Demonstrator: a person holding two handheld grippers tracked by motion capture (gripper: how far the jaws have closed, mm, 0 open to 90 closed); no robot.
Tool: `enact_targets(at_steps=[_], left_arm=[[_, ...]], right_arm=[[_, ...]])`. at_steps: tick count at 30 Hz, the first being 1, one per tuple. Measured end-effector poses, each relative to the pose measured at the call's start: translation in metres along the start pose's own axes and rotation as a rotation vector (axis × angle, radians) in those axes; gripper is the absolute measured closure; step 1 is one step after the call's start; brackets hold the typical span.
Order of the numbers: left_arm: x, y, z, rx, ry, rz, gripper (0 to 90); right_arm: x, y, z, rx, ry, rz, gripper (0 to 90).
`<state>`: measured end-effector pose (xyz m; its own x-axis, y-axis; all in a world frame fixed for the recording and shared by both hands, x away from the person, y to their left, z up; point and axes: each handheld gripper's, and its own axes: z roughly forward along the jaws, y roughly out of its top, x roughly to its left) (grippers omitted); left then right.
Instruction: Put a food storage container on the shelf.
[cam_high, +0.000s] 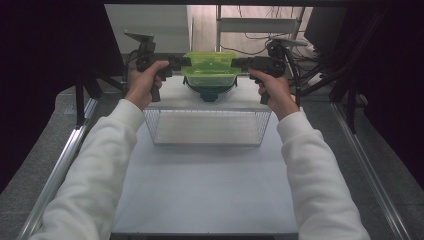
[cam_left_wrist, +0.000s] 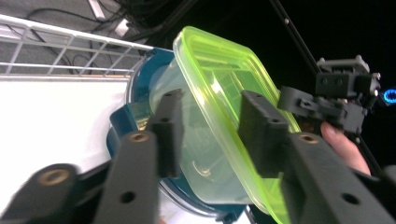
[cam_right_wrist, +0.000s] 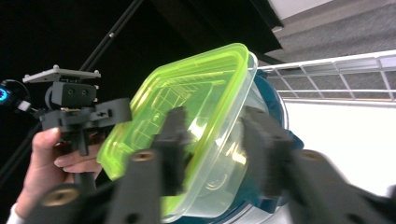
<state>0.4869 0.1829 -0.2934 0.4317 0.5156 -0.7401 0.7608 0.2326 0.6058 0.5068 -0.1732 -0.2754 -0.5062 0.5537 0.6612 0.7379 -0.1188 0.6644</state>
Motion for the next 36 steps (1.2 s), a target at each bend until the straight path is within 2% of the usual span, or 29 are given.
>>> enact_targets(at_steps=[2,4,8,12,15,17,20,22,24,26,28,33,36], left_arm=[[0.001,0.0,0.0,-0.013,0.005,0.011,41.9],[0.0,0.0,-0.002,-0.035,0.005,0.03,37.4],[-0.005,-0.003,-0.014,-0.065,0.0,0.072,31.3],[-0.015,-0.017,-0.032,-0.077,0.015,0.133,26.0],[-0.022,-0.037,-0.047,-0.089,0.043,0.207,22.3],[-0.024,-0.054,-0.055,-0.091,0.061,0.24,21.3],[-0.023,-0.079,-0.064,-0.075,0.079,0.282,20.4],[-0.022,-0.094,-0.068,-0.057,0.063,0.272,20.5],[-0.021,-0.11,-0.071,-0.05,0.07,0.294,20.4],[-0.021,-0.126,-0.073,-0.03,0.089,0.335,20.2],[-0.019,-0.142,-0.076,-0.027,0.111,0.37,20.0],[-0.004,-0.183,-0.083,-0.012,0.141,0.383,19.6],[0.007,-0.212,-0.085,0.016,0.198,0.411,19.2]], right_arm=[[-0.001,-0.001,-0.001,-0.021,0.0,-0.001,43.5],[0.0,-0.002,-0.005,-0.062,0.003,-0.004,37.2],[0.002,-0.004,-0.018,-0.077,0.017,-0.053,33.0],[0.008,-0.012,-0.035,-0.071,0.038,-0.116,32.4],[0.013,-0.02,-0.045,-0.039,0.038,-0.217,32.1],[0.015,-0.029,-0.053,-0.03,0.026,-0.275,32.0],[0.014,-0.045,-0.065,-0.034,0.045,-0.307,31.6],[0.012,-0.058,-0.071,-0.029,0.055,-0.319,31.3],[0.01,-0.071,-0.078,-0.024,0.057,-0.33,31.1],[0.007,-0.084,-0.084,-0.018,0.045,-0.353,31.2],[0.005,-0.098,-0.09,-0.011,0.019,-0.376,31.1],[-0.005,-0.137,-0.1,0.023,-0.056,-0.431,30.4],[-0.012,-0.166,-0.101,0.055,-0.11,-0.462,28.4]])
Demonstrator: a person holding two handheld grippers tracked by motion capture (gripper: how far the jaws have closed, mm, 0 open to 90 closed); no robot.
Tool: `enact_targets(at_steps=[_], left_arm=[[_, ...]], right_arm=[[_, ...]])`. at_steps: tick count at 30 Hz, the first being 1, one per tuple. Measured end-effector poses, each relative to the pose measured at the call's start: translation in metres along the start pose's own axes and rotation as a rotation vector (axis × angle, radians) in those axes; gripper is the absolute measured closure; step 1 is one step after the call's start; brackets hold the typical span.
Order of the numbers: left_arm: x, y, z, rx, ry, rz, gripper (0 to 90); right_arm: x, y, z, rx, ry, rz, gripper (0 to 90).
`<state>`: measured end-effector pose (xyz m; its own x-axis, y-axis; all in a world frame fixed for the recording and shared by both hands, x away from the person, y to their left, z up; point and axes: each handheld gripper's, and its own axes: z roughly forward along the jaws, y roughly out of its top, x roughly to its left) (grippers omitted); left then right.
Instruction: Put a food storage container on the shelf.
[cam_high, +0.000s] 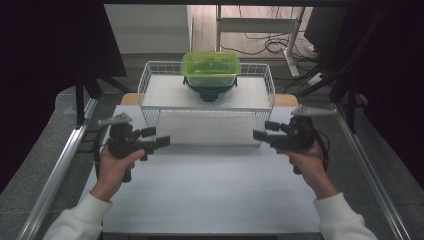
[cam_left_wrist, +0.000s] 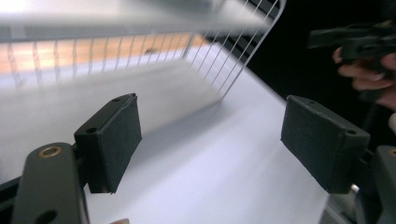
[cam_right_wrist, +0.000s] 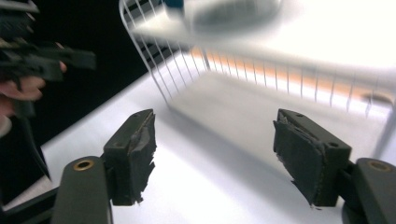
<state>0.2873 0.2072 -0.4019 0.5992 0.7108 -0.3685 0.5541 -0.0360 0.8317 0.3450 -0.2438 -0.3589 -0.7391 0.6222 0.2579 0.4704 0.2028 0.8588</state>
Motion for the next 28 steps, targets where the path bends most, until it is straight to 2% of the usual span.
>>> enact_targets(at_steps=[3,6,10,13,19,25,28], left_arm=[[-0.002,-0.03,0.003,0.037,0.043,0.024,19.2],[-0.002,-0.055,0.01,0.094,0.057,0.03,18.8],[0.003,-0.076,0.019,0.15,0.082,0.038,18.6],[0.006,-0.08,0.022,0.164,0.098,0.04,18.6],[0.008,-0.079,0.024,0.163,0.1,0.04,18.6],[0.009,-0.078,0.024,0.154,0.104,0.028,18.6],[0.01,-0.078,0.025,0.157,0.113,0.023,18.6]], right_arm=[[0.003,-0.032,0.002,0.032,-0.034,-0.001,27.7],[0.003,-0.06,0.008,0.073,-0.052,0.017,27.2],[0.0,-0.082,0.014,0.125,-0.089,0.019,27.1],[-0.004,-0.092,0.018,0.142,-0.093,0.03,27.1],[-0.006,-0.099,0.022,0.169,-0.097,0.028,26.0],[-0.007,-0.099,0.02,0.146,-0.092,0.038,20.9],[-0.009,-0.099,0.018,0.135,-0.092,0.058,18.3]])
